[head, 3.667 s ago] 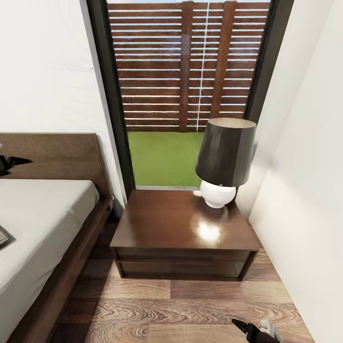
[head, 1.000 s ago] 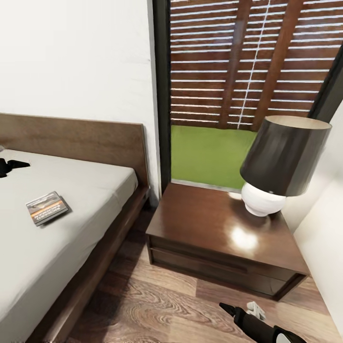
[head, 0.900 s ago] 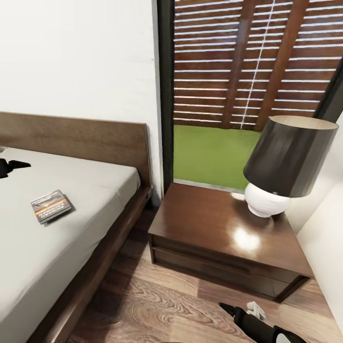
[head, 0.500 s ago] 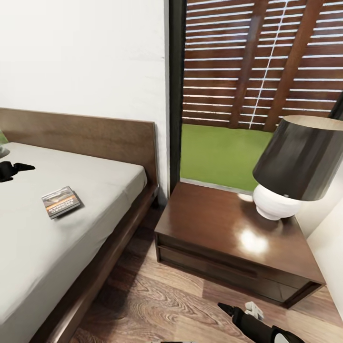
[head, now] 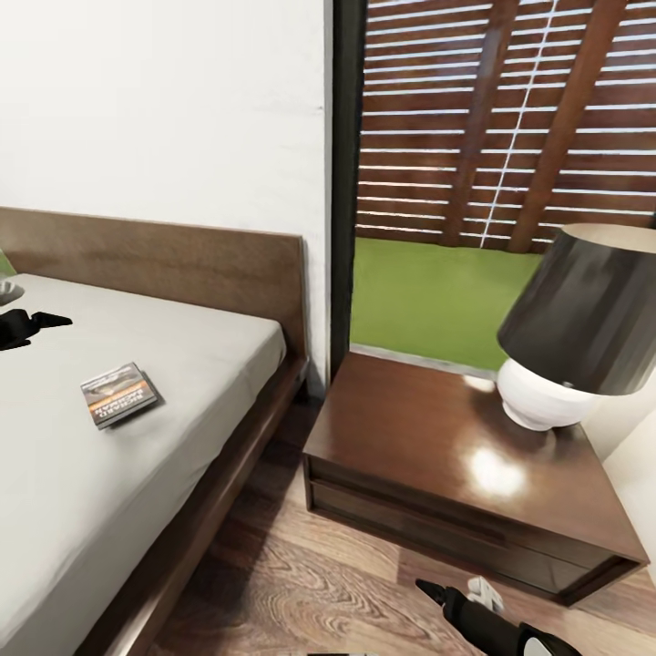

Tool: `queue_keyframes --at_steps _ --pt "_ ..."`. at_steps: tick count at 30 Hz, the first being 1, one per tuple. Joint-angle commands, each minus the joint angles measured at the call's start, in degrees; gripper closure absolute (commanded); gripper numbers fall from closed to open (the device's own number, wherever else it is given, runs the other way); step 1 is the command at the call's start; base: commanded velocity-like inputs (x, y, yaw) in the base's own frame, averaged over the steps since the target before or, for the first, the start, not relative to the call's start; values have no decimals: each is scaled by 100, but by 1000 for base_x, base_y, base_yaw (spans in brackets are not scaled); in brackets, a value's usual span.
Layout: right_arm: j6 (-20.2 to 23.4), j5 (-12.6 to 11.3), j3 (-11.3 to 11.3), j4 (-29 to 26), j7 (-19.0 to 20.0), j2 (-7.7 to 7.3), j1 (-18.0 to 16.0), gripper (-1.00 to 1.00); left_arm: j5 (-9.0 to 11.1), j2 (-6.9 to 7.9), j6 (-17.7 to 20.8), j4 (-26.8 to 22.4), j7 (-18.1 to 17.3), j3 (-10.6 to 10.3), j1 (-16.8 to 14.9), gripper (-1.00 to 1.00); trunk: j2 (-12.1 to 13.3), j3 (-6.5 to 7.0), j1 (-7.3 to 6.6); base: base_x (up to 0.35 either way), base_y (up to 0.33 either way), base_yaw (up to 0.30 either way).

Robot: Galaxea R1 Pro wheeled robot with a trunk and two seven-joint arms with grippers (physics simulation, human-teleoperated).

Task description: In the bedroom, move the book from the bed onto either nightstand, and place the two sandals side by side next to the bed.

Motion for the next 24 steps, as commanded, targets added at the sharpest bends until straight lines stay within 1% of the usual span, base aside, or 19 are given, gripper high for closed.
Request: queue_keyframes --at_steps 1,7,14,24 --pt "19 -52 27 -2 -1 -5 -4 -100 -48 -1 23 0 -52 14 -3 -100 -2 -5 0 109 78 0" --pt "25 -52 29 -2 3 -5 -4 -100 -48 -2 21 0 -51 14 -3 -100 -2 -5 0 109 70 0" --pt "26 -52 30 -2 8 -8 -4 -100 -48 -3 20 0 -52 14 -3 -100 -2 -5 0 95 18 0" --pt "26 -52 30 -2 21 -10 -4 -100 -48 -3 20 0 -52 14 -3 -100 -2 -5 0 26 3 0"
